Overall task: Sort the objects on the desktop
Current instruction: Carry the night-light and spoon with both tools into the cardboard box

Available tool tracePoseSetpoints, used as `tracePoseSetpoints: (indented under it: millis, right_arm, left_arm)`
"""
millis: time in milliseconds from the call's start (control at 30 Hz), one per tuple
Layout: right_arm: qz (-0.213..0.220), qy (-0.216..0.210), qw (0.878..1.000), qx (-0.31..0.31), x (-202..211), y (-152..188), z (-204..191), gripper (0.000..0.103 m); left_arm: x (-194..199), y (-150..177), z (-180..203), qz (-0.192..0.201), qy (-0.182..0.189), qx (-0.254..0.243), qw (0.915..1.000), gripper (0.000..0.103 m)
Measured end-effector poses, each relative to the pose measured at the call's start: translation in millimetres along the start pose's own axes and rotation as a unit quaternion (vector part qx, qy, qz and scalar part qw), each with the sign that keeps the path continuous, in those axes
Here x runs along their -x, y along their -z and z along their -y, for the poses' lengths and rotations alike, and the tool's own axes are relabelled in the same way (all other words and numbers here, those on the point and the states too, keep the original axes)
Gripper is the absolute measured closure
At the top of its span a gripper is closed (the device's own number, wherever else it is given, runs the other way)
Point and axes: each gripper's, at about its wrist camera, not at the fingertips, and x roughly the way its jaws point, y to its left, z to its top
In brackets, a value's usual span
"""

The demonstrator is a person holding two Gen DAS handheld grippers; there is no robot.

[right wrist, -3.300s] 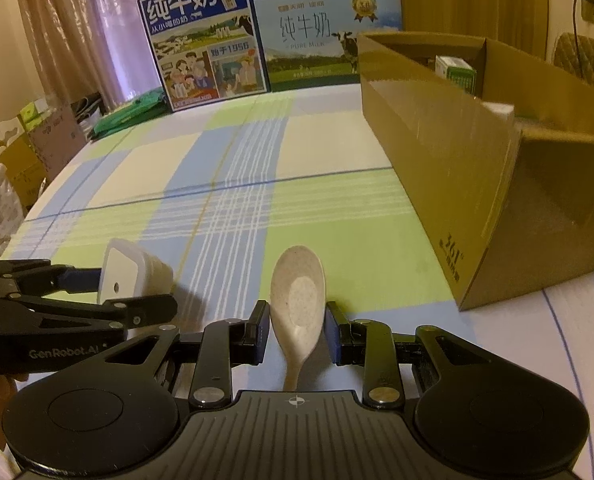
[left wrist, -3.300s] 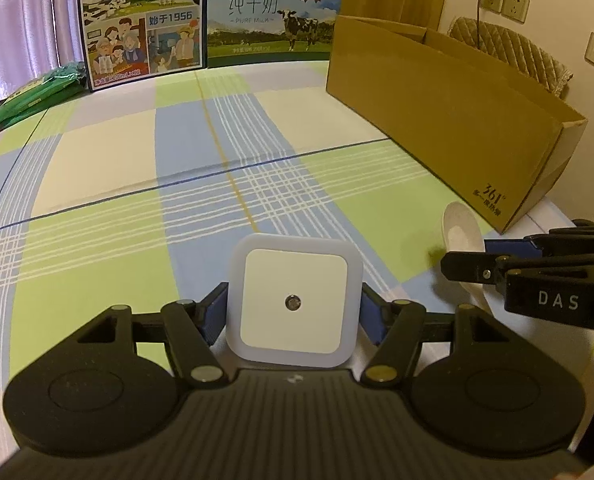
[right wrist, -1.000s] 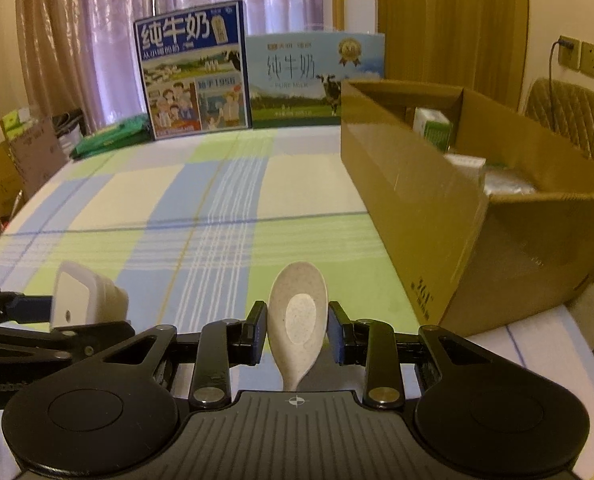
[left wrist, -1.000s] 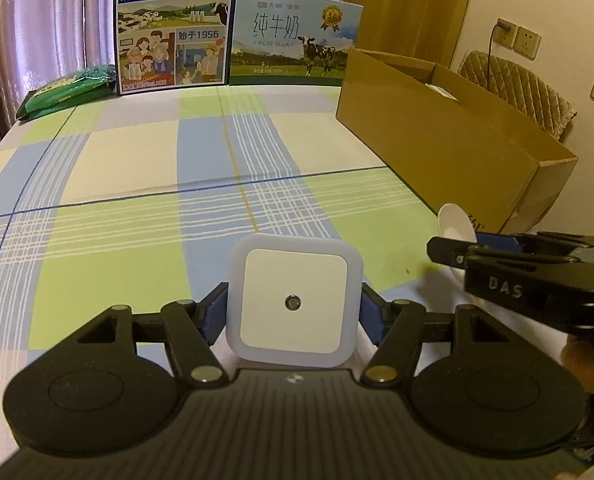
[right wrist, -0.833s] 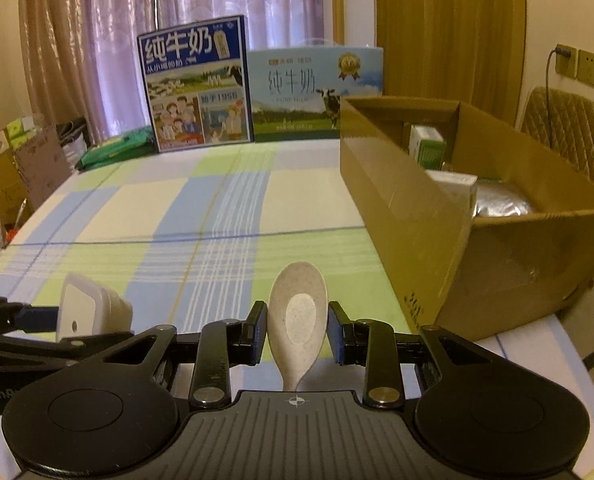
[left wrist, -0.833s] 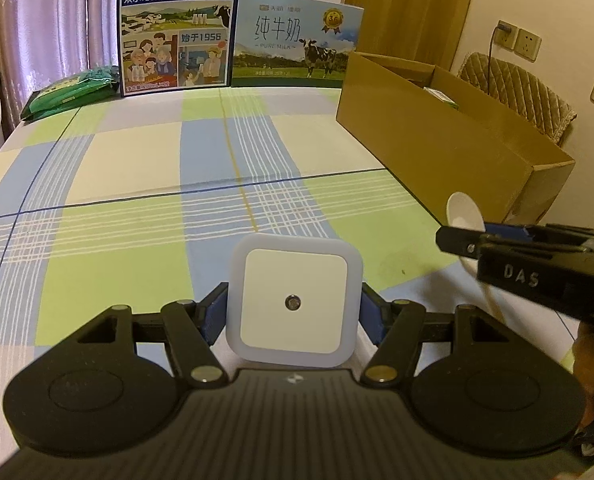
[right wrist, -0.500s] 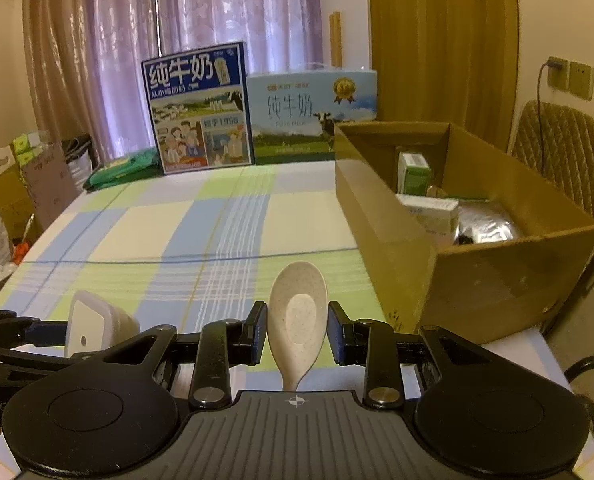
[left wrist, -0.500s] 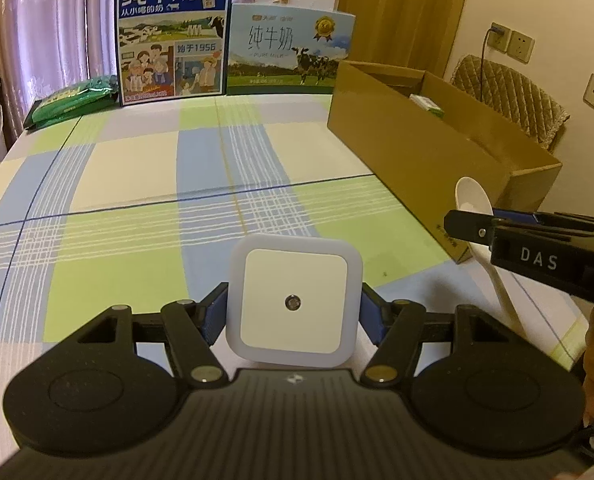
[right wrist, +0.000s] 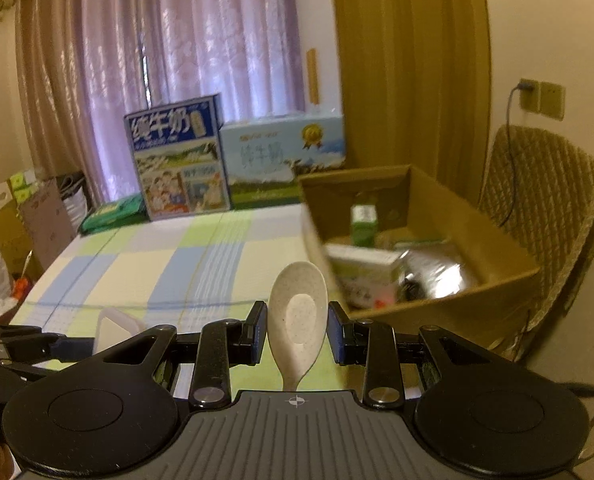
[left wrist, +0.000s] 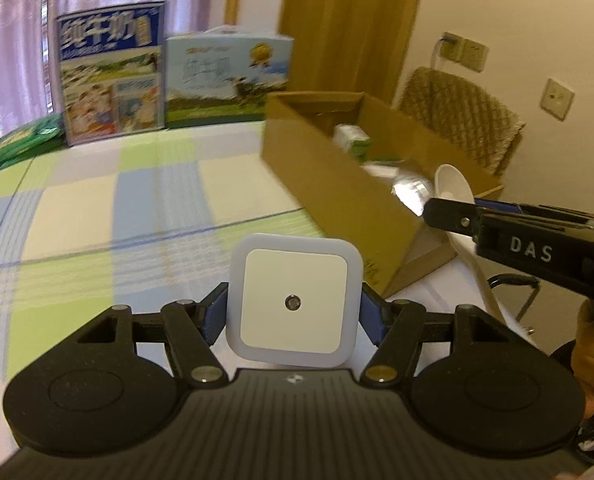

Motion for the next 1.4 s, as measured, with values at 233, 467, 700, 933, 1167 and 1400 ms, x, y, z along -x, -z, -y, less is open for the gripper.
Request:
tracePoseSetpoints:
  millis: [233, 467, 700, 933, 1167, 1400]
  right_arm:
    - [0.011, 0.013, 1.0, 0.005, -3, -36, 49, 0.074]
    - [0.006, 0.015, 1.0, 0.011, -21, -71, 95, 0.074]
    - [-0.004, 0.014, 1.0, 0.006, -47, -85, 123, 0.074]
    - [-0.011, 0.007, 1.0, 0.001, -72, -93, 133, 0.074]
    - [-0.015, 0.006, 1.0, 0.0, -88, -96, 141, 0.074]
    - [-0.011, 0.009, 1.0, -0.003, -99, -103, 146, 0.074]
  left_arm:
    - [-17, -42, 41, 0.016, 0.035, -0.016, 0.9991, 0.042]
    - [-44, -84, 71, 0.024, 0.056, -0.014, 0.998, 0.042]
    - [-76, -108, 85, 0.015, 0.065, 0.001, 0.9978, 0.042]
    - [-101, -121, 91, 0.007, 0.064, 0.002, 0.9979, 0.042]
    - [-121, -121, 90, -0.007, 0.064, 0.008, 0.9979, 0.042]
    - [-136, -123, 86, -0.009, 0.07, 0.025, 0.9972, 0.041]
